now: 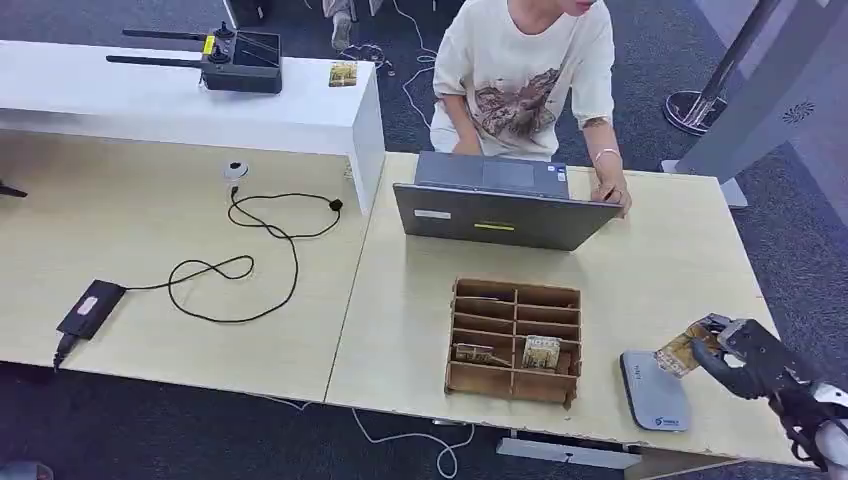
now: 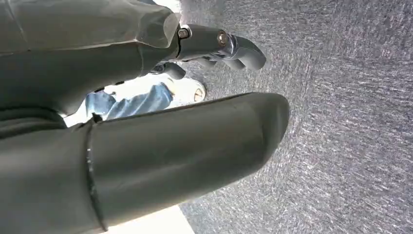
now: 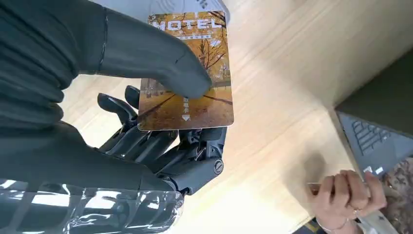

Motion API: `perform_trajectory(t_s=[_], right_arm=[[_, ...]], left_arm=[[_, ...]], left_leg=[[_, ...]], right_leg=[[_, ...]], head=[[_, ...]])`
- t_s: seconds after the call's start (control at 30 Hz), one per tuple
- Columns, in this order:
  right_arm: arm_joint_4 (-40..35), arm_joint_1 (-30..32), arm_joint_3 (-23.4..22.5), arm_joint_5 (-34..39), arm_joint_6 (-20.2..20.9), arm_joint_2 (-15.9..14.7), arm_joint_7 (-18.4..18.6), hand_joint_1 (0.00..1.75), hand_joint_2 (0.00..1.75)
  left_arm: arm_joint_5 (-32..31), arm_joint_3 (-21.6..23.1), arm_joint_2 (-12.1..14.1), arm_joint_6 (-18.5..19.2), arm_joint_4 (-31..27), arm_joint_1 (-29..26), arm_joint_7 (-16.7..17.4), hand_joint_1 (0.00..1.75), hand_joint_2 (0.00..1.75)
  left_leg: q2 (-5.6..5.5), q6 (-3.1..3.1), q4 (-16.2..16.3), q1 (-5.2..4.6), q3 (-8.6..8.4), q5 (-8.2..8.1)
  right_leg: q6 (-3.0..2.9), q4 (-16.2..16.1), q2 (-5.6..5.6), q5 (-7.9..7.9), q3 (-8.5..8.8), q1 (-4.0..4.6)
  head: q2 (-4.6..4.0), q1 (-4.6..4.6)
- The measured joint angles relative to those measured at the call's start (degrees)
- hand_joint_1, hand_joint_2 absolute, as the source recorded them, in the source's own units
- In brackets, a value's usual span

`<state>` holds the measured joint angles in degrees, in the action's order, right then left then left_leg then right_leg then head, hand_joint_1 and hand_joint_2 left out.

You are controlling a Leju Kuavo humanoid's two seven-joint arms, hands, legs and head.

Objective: Pass the card to the sensor for recognition and then transmit it.

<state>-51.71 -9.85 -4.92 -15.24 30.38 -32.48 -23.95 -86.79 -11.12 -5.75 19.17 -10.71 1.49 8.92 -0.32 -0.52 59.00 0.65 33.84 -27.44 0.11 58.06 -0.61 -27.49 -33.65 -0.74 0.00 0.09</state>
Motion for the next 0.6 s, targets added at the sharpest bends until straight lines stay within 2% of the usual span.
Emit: perform_trajectory(t_s=[0.6], right_arm=[[0.3,1.0,0.5,-2.2,0.3,1.3,0.9,1.75,1.75]], left_arm=[[0.0,0.0,0.0,0.1,0.0,0.0,0.1,0.0,0.0]], left_leg=[[0.0,0.0,0.0,0.0,0.01,0.0]], right_leg=[[0.0,0.0,-0.01,0.0,0.01,0.0]], head=[[0.02,0.0]])
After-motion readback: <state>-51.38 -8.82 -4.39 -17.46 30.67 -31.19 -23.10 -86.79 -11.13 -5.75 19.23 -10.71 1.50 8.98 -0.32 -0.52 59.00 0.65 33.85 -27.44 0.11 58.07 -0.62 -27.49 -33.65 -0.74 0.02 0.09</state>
